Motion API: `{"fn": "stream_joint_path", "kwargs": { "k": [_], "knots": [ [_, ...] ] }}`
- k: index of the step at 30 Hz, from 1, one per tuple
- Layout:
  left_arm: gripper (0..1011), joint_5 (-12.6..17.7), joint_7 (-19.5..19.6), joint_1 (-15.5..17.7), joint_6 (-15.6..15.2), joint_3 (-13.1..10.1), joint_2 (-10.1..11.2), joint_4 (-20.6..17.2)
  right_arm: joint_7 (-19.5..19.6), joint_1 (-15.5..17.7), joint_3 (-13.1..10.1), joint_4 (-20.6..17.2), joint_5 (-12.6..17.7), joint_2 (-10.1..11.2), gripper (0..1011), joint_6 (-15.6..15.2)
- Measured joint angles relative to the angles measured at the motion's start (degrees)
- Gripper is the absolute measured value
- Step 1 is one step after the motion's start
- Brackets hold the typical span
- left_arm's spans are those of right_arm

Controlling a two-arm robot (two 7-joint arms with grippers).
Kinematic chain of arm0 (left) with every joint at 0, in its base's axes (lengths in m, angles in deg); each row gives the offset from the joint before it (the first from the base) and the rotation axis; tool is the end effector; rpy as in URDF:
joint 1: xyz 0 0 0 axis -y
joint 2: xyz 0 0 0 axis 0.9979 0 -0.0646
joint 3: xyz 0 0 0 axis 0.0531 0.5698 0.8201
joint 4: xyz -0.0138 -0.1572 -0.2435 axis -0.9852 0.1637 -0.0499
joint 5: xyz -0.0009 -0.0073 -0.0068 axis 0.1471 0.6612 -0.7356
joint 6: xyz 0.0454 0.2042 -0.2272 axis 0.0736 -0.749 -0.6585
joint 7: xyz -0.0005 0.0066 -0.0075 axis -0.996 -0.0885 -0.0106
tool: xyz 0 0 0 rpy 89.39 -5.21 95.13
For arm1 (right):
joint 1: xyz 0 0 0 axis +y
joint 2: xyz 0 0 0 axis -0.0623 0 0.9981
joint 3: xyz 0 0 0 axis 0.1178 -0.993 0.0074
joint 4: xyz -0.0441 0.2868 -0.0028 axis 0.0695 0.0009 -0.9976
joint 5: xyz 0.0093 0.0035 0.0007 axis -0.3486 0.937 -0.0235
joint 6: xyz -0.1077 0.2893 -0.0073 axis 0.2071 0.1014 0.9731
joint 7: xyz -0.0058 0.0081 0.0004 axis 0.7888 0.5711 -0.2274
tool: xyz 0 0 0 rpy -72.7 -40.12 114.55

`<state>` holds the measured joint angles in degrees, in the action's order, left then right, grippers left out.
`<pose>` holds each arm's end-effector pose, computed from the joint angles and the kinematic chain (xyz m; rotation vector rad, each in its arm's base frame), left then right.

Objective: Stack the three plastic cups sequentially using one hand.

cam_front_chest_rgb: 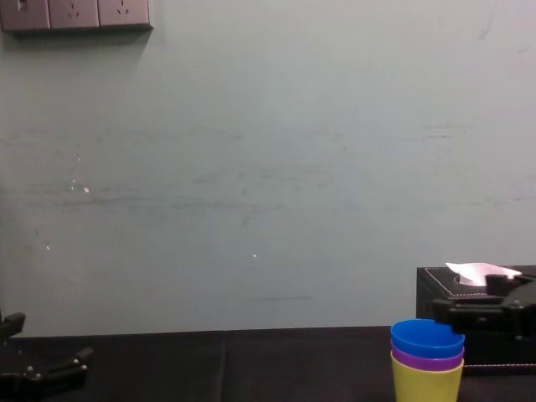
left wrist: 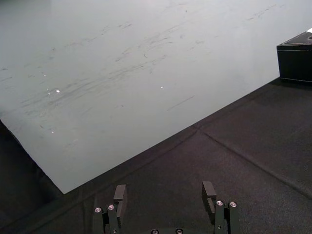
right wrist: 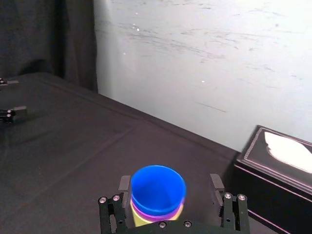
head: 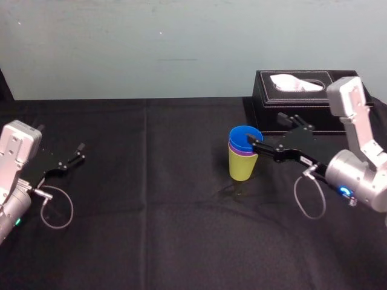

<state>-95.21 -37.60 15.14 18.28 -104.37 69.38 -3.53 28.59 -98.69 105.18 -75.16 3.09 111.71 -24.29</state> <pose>0.3582 0.0828 -0.3022 0.3045 -0.2852 1.2481 0.3754 -0.0688 -0.2386 -0.2054 -0.0475 -0.9701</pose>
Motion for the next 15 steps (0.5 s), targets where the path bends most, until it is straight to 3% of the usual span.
{"fn": "stream_joint_path", "kwargs": {
  "k": [15],
  "knots": [
    [1010, 0.0, 0.0, 0.0, 0.0, 0.0, 0.0, 0.0, 0.8, 5.3, -5.6, 0.9, 1.2, 2.8, 1000, 4.0]
  ]
}}
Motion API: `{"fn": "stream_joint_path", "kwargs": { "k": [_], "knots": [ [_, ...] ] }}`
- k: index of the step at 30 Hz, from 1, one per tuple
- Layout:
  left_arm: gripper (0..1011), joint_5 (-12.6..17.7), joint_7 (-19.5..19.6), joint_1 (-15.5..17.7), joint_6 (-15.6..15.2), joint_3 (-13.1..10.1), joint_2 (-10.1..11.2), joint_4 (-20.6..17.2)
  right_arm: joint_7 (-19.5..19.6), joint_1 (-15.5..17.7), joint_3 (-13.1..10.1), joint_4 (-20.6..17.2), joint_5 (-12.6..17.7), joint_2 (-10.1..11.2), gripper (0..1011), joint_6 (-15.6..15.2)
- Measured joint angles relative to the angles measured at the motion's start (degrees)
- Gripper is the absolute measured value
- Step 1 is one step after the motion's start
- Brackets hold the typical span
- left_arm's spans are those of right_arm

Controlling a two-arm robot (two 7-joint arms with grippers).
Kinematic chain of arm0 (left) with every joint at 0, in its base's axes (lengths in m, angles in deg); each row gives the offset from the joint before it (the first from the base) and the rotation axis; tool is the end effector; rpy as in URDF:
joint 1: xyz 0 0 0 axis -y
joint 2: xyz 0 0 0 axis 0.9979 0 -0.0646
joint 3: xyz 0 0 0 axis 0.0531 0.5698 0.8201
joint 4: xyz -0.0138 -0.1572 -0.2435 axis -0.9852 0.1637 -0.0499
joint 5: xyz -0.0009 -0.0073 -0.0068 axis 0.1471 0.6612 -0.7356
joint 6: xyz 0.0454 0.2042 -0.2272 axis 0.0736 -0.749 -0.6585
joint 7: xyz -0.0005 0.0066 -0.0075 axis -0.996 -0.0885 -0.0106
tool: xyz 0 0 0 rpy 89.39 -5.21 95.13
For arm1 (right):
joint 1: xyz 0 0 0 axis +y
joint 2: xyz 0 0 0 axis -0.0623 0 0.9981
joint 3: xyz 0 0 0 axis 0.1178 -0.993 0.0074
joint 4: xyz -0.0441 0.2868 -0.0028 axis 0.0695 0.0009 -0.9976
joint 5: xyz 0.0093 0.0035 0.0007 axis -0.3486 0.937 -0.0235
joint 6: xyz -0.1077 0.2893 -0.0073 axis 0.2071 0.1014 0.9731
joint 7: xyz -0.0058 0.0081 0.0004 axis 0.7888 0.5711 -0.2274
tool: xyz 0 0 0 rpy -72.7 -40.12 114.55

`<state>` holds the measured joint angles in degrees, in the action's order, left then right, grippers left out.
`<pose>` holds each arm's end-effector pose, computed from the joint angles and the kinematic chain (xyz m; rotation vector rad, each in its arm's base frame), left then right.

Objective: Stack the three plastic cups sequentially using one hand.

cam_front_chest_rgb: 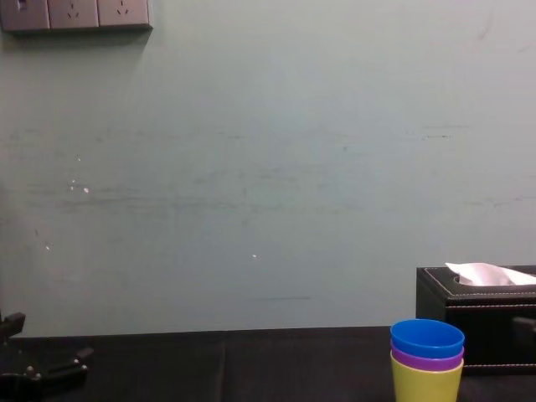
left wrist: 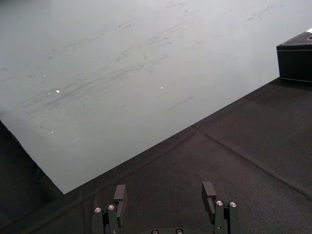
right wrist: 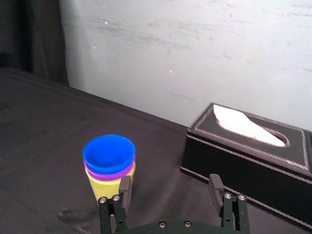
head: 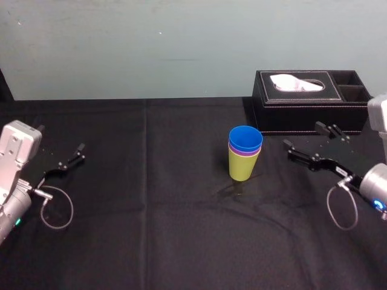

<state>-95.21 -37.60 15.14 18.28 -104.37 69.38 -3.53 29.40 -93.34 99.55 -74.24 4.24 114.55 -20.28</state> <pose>0.3582 0.0828 -0.3022 0.3045 -0.2852 1.2481 0.3565 -0.1136 -0.2553 -0.2105 -0.0487 -1.0717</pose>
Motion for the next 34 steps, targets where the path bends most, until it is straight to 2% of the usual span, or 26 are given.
{"fn": "stream_joint_path", "kwargs": {
  "k": [7, 12, 34],
  "knots": [
    [1010, 0.0, 0.0, 0.0, 0.0, 0.0, 0.0, 0.0, -0.2, 1.7, -1.5, 2.6, 0.1, 0.0, 1000, 1.9],
    [1010, 0.0, 0.0, 0.0, 0.0, 0.0, 0.0, 0.0, -0.7, 2.5, -1.6, 4.6, -0.1, -0.3, 1000, 3.4],
    [1010, 0.0, 0.0, 0.0, 0.0, 0.0, 0.0, 0.0, -0.7, 2.3, -1.7, 4.1, -0.1, -0.2, 1000, 3.1]
  ]
}}
